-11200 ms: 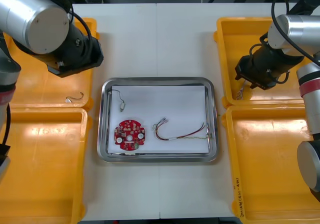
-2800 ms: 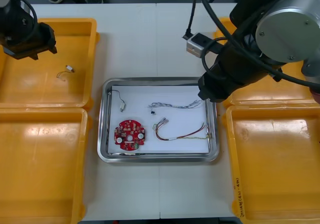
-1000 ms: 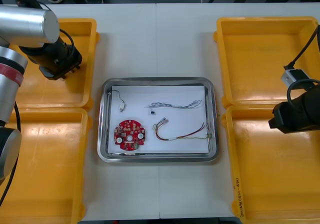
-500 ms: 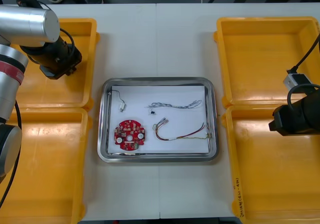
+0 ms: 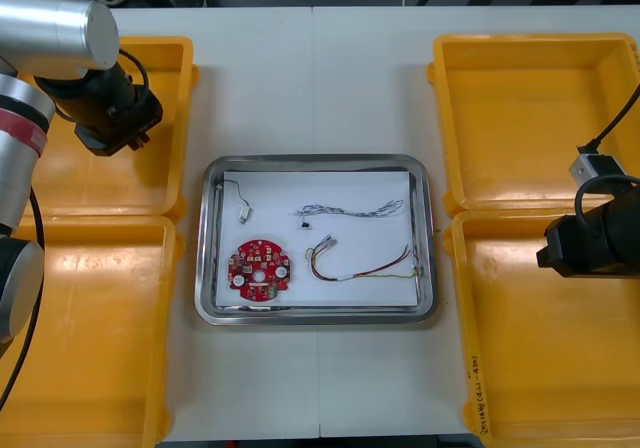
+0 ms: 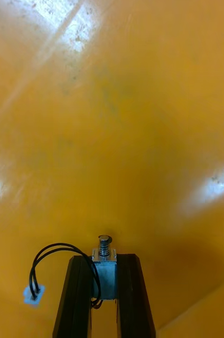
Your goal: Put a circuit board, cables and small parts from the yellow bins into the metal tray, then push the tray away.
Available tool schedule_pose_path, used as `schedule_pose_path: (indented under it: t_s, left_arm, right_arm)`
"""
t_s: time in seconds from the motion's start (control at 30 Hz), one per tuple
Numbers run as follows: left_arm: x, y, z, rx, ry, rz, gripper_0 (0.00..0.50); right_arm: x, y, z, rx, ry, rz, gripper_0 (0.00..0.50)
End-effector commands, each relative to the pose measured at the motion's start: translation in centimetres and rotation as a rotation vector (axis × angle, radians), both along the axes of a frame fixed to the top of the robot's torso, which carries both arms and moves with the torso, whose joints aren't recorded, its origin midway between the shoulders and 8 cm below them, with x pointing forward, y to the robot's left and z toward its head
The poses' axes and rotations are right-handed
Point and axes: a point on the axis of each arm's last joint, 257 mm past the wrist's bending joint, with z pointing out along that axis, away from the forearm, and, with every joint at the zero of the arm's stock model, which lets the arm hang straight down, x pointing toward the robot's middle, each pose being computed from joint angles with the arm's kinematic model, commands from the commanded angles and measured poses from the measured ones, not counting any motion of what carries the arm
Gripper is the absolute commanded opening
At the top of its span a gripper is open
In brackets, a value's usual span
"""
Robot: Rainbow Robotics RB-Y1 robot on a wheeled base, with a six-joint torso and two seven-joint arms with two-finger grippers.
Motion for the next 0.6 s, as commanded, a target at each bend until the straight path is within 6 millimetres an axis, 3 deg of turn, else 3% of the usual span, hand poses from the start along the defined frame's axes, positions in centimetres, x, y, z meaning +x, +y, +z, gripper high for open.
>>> schedule_pose_path:
  t_s: [0.03, 0.33, 0.47, 0.6]
  left_arm:
    - [0.6, 0.2, 7.2, 0.020, -0.084, 0.006, 0.000]
    - [-2.1, -0.4, 12.3, 0.065, -0.099, -0.055, 0.000]
    - [-4.4, -2.0, 14.1, 0.060, -0.082, -0.121, 0.000]
    - [-5.0, -4.2, 15.5, 0.044, -0.112, -0.197, 0.000]
  right_arm:
    - [-0.1, 0.0, 0.9, 0.023, -0.027, -0.029, 0.500]
    - [-0.2, 0.1, 0.9, 0.029, -0.026, -0.029, 0.500]
    - [-0.2, 0.1, 0.9, 0.032, -0.026, -0.033, 0.500]
    - [-0.2, 0.2, 0.9, 0.034, -0.025, -0.031, 0.500]
